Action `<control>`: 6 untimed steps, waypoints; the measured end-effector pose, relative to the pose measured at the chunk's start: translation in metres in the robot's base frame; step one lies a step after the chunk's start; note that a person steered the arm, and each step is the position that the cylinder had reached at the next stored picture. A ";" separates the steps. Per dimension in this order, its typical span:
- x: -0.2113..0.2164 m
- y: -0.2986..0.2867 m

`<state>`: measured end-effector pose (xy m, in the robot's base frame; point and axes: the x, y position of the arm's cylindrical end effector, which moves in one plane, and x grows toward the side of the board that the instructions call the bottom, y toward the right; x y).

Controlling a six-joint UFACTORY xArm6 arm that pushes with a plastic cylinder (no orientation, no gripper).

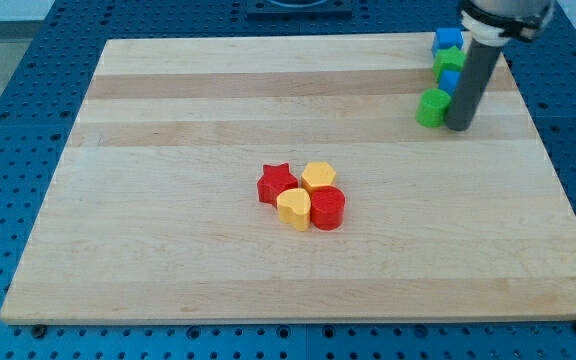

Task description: Push the blue cube a bit up

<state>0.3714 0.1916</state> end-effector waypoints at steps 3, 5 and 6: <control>-0.001 0.010; -0.051 0.055; -0.067 0.055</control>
<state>0.3049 0.2461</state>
